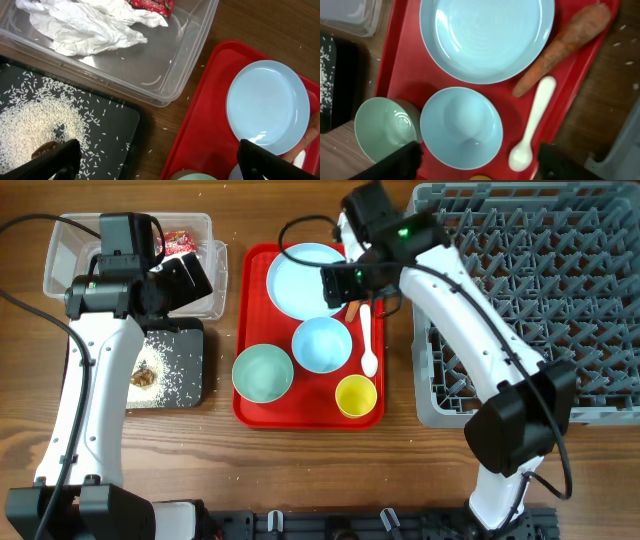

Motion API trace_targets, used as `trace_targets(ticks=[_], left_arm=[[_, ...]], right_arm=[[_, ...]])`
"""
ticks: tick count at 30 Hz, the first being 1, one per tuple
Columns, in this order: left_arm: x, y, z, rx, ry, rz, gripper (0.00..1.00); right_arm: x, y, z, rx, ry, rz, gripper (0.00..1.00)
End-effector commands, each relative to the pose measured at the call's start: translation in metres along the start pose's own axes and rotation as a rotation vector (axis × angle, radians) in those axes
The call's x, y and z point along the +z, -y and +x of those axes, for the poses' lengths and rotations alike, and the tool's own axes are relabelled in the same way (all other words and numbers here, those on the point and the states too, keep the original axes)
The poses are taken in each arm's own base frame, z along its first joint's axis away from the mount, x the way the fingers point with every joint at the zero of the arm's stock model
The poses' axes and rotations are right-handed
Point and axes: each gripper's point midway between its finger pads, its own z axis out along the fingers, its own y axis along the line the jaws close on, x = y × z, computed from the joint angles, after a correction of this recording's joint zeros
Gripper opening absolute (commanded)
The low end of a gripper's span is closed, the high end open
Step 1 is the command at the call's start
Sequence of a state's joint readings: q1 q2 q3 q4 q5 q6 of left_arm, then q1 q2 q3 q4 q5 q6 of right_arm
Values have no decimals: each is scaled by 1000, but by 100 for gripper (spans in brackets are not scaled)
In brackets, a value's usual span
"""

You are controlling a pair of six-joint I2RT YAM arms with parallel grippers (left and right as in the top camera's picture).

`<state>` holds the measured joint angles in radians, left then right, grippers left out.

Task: Sort waste into correct bins and load items into the dishwasher rack
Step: 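Reach the right gripper to the light-blue bowl and grasp it, then carry the light-blue bowl to the dish rack's far corner and place it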

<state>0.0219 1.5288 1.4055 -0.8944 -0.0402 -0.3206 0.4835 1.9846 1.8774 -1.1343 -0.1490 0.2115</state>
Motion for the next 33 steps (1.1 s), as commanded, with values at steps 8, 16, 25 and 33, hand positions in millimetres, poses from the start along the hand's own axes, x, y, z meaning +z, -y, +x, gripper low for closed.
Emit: trace_targets(ticks=[8, 16, 25, 33], left_arm=[[3, -1, -6, -37, 16, -6, 100], [3, -1, -6, -59, 19, -5, 100], [3, -1, -6, -58, 19, -5, 100], [3, -1, -6, -59, 19, -5, 100]], right_arm=[[107, 27, 64, -43, -122, 18, 50], [124, 31, 62, -77, -82, 22, 4], [-75, 106, -64, 56, 376, 345, 4], [-163, 261, -79, 23, 408, 1121, 4]])
